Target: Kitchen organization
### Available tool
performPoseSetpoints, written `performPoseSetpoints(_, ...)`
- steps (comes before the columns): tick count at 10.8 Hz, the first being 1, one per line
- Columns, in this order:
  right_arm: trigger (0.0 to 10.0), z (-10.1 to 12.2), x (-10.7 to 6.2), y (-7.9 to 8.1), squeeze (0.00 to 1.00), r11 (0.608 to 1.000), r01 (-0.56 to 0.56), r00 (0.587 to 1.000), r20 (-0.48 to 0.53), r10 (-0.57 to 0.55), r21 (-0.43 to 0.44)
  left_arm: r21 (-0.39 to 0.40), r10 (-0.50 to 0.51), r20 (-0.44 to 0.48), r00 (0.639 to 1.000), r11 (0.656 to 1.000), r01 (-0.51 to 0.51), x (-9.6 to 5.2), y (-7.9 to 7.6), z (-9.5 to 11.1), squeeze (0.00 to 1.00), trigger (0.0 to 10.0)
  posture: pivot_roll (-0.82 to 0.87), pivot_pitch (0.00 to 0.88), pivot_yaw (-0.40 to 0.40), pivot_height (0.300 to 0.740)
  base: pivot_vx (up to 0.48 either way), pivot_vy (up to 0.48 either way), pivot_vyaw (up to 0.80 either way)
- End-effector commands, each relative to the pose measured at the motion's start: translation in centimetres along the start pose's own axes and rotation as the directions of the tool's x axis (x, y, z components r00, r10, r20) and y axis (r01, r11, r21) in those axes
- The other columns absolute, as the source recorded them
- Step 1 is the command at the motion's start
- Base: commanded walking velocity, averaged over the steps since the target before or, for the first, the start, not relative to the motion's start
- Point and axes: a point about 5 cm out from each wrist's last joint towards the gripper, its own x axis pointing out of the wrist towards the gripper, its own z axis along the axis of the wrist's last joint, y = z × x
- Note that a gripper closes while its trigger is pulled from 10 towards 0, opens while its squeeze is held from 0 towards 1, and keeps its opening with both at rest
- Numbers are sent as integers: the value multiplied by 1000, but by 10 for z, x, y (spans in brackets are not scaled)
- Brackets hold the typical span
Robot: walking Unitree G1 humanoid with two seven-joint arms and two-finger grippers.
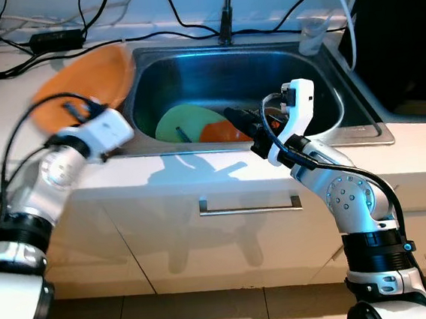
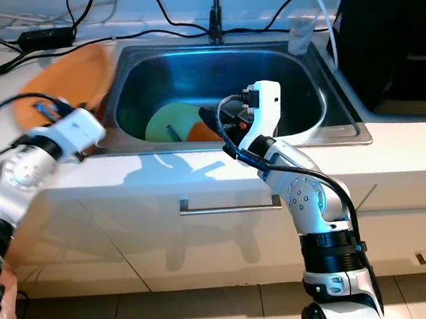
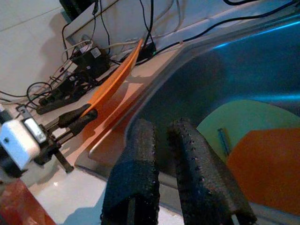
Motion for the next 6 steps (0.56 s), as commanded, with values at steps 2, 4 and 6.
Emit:
performPoseSetpoints(2,10000,5,-3,-8,59,1000,21,1000,15,-21,18,79,125,180,976,987,-141,2,10,27,0,0,-4,87,-5,740,0,0,0)
performPoseSetpoints(4,10000,15,-3,-16,55,999,39,998,43,-40,29,115,203,312,928,962,-249,1,9,50,0,0,-5,91,-9,740,0,0,0)
performPoseSetpoints(6,10000,31,-1,-27,51,994,24,997,72,-32,105,148,194,449,872,946,-287,-3,-6,71,0,0,-6,96,-11,740,0,0,0)
